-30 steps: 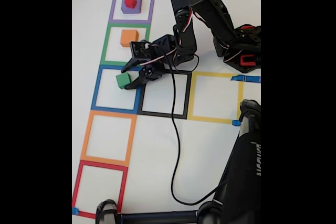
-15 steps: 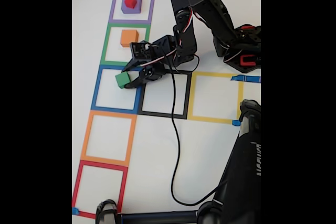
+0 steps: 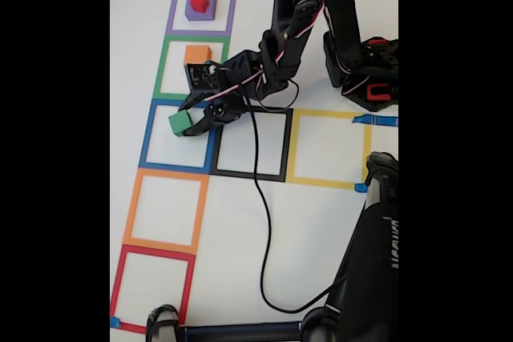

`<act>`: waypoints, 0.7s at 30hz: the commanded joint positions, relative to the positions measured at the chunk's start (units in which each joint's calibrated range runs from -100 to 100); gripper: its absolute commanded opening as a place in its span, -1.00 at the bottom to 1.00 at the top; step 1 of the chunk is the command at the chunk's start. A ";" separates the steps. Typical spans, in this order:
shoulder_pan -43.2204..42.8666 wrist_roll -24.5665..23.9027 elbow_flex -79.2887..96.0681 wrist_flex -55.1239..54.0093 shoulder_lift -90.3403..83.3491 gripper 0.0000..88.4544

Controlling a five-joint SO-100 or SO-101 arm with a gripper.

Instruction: Tower of hanoi

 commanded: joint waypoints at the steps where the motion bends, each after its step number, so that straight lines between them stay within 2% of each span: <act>1: 0.00 0.36 -6.51 13.90 -10.95 -0.80; 12: 1.73 -1.67 -43.87 70.18 -23.06 -0.80; 17: 2.02 -5.39 -67.24 93.90 -22.09 -0.80; 21: 1.73 -7.76 -84.24 108.15 -20.47 -0.80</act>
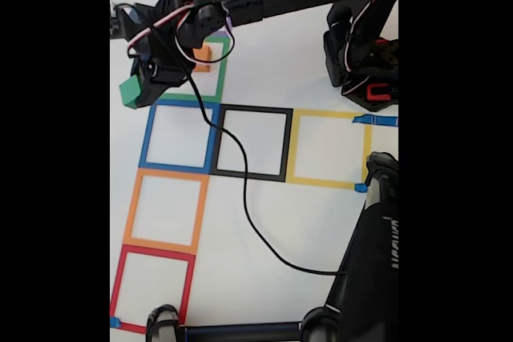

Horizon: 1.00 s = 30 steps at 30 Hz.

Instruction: Tower of hanoi

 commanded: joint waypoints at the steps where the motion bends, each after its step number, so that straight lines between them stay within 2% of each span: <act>1: 0.23 -2.15 -20.84 15.46 -0.47 -0.80; 7: 1.00 -3.50 -35.39 26.07 0.01 -0.80; 12: 4.16 -1.98 -37.66 30.76 -1.76 -0.80; 15: 7.61 0.73 -36.02 32.87 -3.30 -0.80; 20: 15.28 6.47 -26.21 31.09 -7.82 -0.80; 30: 30.53 6.47 9.34 16.83 -24.21 -0.81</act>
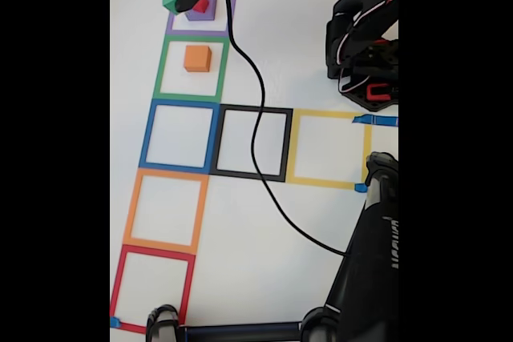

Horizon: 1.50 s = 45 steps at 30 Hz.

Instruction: Tower of hanoi

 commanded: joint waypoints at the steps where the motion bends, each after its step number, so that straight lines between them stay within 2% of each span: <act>1: 5.04 0.54 15.20 -8.49 -9.01 -0.81; 9: 4.75 0.54 30.92 -20.15 -13.21 -0.81; 22: 6.48 0.54 53.11 -49.05 -7.80 -0.81; 35: 9.35 0.54 62.29 -71.89 3.82 -0.82; 45: 8.01 0.54 68.47 -81.20 6.57 -0.82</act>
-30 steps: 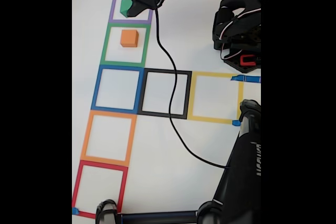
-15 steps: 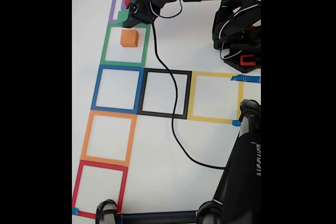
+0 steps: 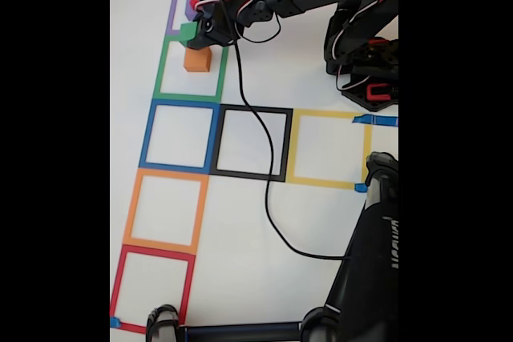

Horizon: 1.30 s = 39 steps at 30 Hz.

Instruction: Tower of hanoi

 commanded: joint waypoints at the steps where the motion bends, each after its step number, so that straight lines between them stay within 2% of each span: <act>1: -0.98 0.36 1.29 -5.27 0.56 -0.82; 15: -1.94 0.36 3.47 -15.06 6.77 -0.82; 39: -3.47 0.36 7.38 -17.65 4.84 -0.82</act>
